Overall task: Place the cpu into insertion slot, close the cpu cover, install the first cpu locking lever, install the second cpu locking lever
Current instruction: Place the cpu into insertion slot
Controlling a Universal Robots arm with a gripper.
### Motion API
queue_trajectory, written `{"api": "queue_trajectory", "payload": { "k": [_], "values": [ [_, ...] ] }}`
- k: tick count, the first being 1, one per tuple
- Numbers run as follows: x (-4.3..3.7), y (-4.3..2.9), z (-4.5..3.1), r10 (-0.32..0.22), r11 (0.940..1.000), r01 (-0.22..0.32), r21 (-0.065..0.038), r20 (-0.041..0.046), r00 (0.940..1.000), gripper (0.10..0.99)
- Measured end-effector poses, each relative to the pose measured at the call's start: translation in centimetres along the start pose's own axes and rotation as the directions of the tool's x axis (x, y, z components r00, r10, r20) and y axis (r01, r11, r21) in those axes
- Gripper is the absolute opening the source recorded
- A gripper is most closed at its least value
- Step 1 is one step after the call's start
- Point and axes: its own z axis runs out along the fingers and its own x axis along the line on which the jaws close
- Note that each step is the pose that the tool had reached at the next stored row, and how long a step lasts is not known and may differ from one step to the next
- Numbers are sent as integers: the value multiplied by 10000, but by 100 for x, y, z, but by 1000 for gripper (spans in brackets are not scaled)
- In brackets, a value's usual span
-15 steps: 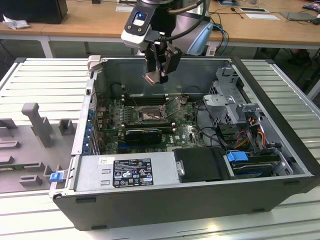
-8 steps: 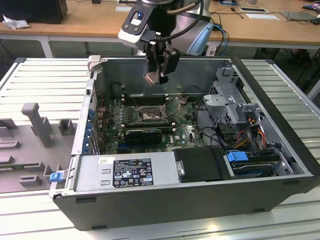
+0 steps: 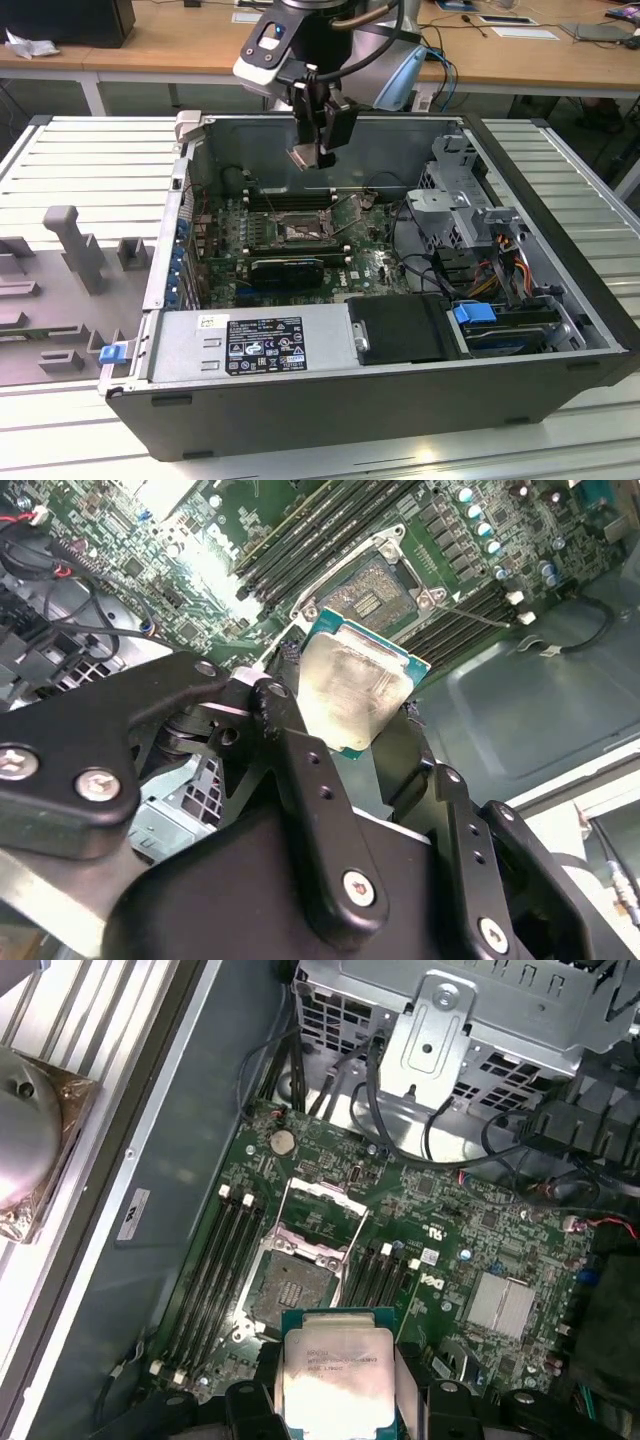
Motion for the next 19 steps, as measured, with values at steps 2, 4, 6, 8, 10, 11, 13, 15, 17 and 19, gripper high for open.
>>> {"api": "queue_trajectory", "payload": {
  "k": [2, 4, 6, 8, 10, 11, 13, 15, 17, 19],
  "values": [
    [0, 0, 1, 132, 9999, -132, -2, 11, 9999, 533],
    [0, 0, 1, 286, 9996, -286, -5, 25, 9996, 533],
    [0, 0, 2, 525, 9986, -525, -11, 47, 9986, 533],
    [0, 0, 3, 700, 9975, -700, -16, 62, 9975, 533],
    [0, 0, 4, 1007, 9949, -1007, -25, 88, 9949, 533],
    [0, 0, 4, 1172, 9931, -1172, -29, 102, 9931, 533],
    [0, -1, 6, 1503, 9886, -1503, -40, 132, 9886, 533],
    [0, -1, 9, 1846, 9828, -1846, -51, 161, 9827, 533],
    [0, -1, 16, 2170, 9762, -2169, -64, 189, 9760, 533],
    [-1, -4, 45, 2277, 9737, -2276, -68, 205, 9735, 533]
  ]
}}
